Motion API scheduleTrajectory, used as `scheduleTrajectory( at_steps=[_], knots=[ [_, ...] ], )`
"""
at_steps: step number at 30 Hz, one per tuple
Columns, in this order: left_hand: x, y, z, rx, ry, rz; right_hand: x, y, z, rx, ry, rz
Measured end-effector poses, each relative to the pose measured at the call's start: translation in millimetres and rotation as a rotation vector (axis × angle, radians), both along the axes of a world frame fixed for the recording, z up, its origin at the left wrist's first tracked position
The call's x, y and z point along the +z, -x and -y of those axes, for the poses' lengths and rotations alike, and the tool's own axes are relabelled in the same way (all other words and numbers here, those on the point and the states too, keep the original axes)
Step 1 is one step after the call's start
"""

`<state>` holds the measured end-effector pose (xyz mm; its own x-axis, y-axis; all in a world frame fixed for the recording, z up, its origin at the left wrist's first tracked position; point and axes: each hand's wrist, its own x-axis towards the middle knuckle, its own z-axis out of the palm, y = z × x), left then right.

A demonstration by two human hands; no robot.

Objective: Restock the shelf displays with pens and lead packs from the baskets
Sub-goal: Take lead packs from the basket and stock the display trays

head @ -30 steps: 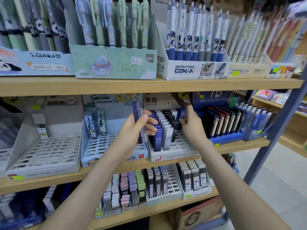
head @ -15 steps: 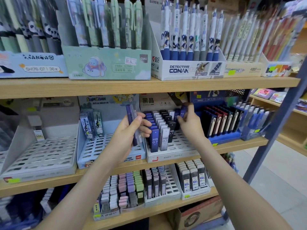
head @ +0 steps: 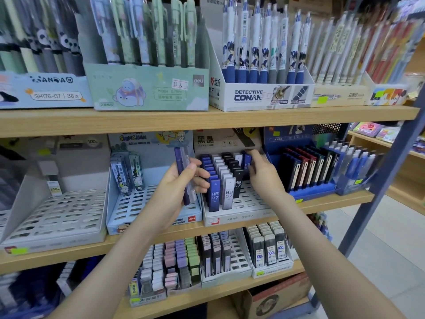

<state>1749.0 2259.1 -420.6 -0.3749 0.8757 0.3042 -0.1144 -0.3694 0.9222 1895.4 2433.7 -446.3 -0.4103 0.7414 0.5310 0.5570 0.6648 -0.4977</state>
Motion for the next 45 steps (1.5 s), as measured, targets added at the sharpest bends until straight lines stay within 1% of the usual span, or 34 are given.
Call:
scheduleTrajectory(
  at_steps=[3, 6, 7, 9, 12, 14, 16, 18, 21, 23, 27, 30, 31, 34, 37, 39, 43, 44, 45],
  knots=[
    [0.1, -1.4, 0.8, -0.018, 0.019, 0.008, -0.8, -0.9, -1.2, -0.013, -0.056, 0.031],
    [0.7, -4.3, 3.4, -0.047, 0.035, 0.025, 5.0, -4.6, 7.2, -0.041, -0.058, 0.059],
    [0.9, -5.4, 5.2, -0.061, 0.038, 0.035, 9.0, -6.1, 13.0, -0.056, -0.058, 0.025],
    [1.8, -7.0, 10.7, -0.096, 0.044, 0.049, 18.9, -8.4, 28.9, -0.075, -0.068, -0.107],
    [4.2, -8.5, 20.1, -0.181, 0.073, 0.043, 35.9, -10.5, 66.1, 0.024, -0.090, -0.318],
    [5.9, -10.3, 25.8, -0.250, 0.120, -0.005, 48.1, -10.9, 97.3, 0.173, 0.008, -0.343],
    [5.9, -13.6, 30.7, -0.299, 0.169, -0.080, 55.6, -9.0, 121.3, 0.341, 0.148, -0.263],
    [5.2, -16.1, 35.4, -0.342, 0.207, -0.122, 56.0, -7.4, 133.6, 0.427, 0.234, -0.215],
    [5.0, -17.4, 42.2, -0.403, 0.238, -0.225, 54.4, -12.6, 139.9, 0.502, 0.400, -0.348],
    [6.3, -18.4, 45.6, -0.426, 0.272, -0.273, 50.8, -20.5, 140.3, 0.532, 0.440, -0.395],
    [8.5, -12.6, 48.9, -0.347, 0.347, -0.298, 43.4, -40.8, 137.3, 0.596, 0.394, -0.558],
    [10.5, -13.0, 51.4, -0.315, 0.356, -0.211, 37.6, -49.8, 134.4, 0.673, 0.430, -0.603],
    [11.4, -15.3, 52.3, -0.289, 0.351, -0.217, 35.8, -50.0, 133.9, 0.680, 0.451, -0.616],
    [10.9, -22.4, 50.7, -0.162, 0.321, -0.324, 32.0, -47.8, 134.3, 0.690, 0.506, -0.699],
    [7.6, -26.5, 44.2, 0.017, 0.280, -0.513, 29.2, -45.0, 135.5, 0.669, 0.584, -0.775],
    [6.6, -29.1, 39.8, 0.085, 0.256, -0.577, 26.3, -43.7, 135.1, 0.607, 0.570, -0.752],
    [7.2, -29.8, 35.7, 0.114, 0.236, -0.508, 18.2, -50.2, 127.5, 0.494, 0.544, -0.670],
    [6.6, -29.8, 35.1, 0.116, 0.241, -0.523, 15.2, -52.1, 125.0, 0.431, 0.468, -0.582],
    [6.1, -30.3, 34.7, 0.130, 0.251, -0.563, 10.8, -54.3, 121.0, 0.333, 0.280, -0.435]
  ],
)
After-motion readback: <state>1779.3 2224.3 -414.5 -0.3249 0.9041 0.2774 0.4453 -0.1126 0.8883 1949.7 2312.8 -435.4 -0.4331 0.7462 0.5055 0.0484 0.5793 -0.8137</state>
